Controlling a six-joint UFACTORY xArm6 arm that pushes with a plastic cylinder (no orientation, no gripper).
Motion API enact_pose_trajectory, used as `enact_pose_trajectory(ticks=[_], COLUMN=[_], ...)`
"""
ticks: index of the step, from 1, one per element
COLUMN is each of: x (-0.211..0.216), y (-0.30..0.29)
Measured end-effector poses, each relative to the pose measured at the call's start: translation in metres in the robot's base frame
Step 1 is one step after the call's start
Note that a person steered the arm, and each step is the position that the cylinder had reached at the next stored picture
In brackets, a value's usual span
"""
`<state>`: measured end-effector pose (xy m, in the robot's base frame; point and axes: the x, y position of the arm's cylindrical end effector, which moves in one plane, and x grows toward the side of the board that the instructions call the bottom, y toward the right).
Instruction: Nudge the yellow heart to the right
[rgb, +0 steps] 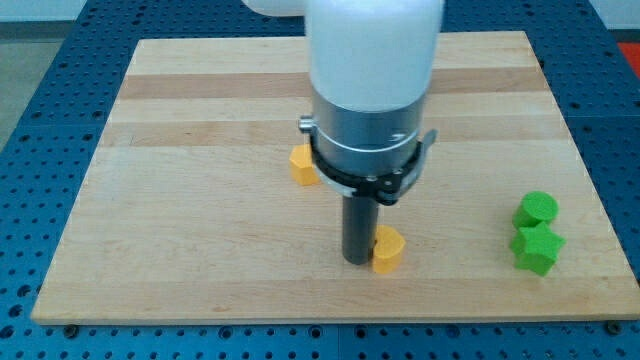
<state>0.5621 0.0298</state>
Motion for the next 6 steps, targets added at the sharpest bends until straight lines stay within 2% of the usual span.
enact_pose_trajectory(ticks=[5, 6], x=[0.009, 0.009], y=[0.121, 0.126])
